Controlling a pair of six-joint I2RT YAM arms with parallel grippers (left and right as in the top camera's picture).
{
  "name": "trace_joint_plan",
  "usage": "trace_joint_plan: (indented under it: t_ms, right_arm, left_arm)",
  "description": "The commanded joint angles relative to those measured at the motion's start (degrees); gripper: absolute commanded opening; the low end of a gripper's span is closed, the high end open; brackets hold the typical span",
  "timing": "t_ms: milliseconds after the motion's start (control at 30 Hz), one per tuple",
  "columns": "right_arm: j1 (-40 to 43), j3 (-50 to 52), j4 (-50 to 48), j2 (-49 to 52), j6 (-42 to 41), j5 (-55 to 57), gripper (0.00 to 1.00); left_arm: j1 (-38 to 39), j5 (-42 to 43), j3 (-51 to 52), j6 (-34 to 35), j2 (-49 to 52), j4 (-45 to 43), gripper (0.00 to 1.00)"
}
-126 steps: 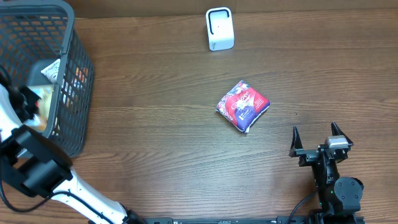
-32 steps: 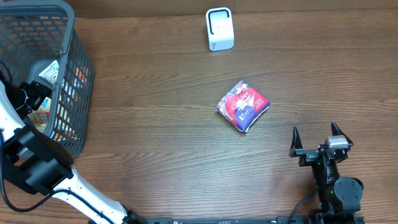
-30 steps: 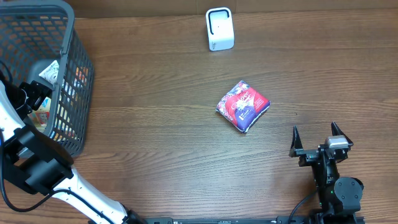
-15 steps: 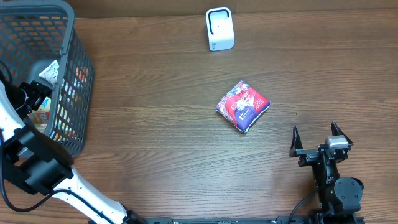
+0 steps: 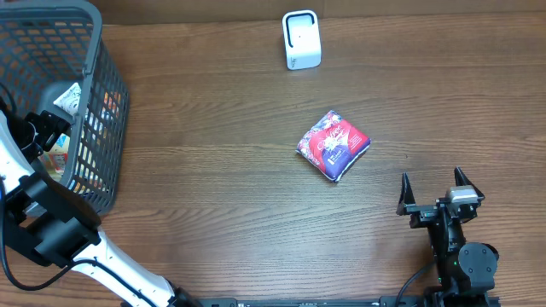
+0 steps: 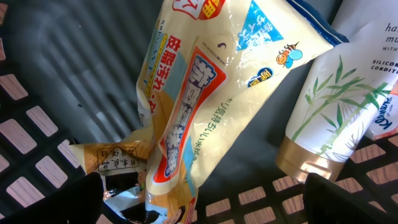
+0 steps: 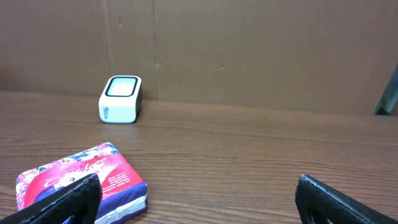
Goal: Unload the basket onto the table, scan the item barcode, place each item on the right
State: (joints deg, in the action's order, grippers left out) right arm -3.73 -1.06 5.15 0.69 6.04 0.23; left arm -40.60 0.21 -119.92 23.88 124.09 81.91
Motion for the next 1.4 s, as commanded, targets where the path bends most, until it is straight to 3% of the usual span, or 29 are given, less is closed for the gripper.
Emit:
trace_joint_plan:
  t_ms: [0, 467, 767, 1000, 1200, 1367]
  right_arm:
    - [0.26, 0.59, -0.33, -0.52, 0.22, 0.11, 1.0]
    - [0.26, 0.59, -0.33, -0.52, 0.2, 0.11, 1.0]
    - [0.26, 0.59, -0.33, -0.52, 0.22, 0.11, 1.0]
    - [0.26, 0.59, -0.33, -0.52, 0.22, 0.11, 1.0]
    - [0.26, 0.59, -0.33, -0.52, 0.22, 0.11, 1.0]
    - [0.26, 0.59, -0.33, -0.52, 0.22, 0.13, 1.0]
  left_arm:
    - [0.11, -0.79, -0.24, -1.27, -0.24, 0.66, 0.94]
    - [0.0, 0.5, -0.24, -2.51, -0.26, 4.15, 0.93]
    - [0.17, 0.44, -0.24, -2.47, -0.22, 0.61, 0.93]
    - [-0.07, -6.95, -0.24, -1.4, 0.04, -1.07, 0.94]
    - [-0.28, -7.32, 0.63, 1.92, 1.07, -1.25, 0.94]
    - [-0.28, -8.28, 7.15, 1.9, 1.18, -5.29, 0.94]
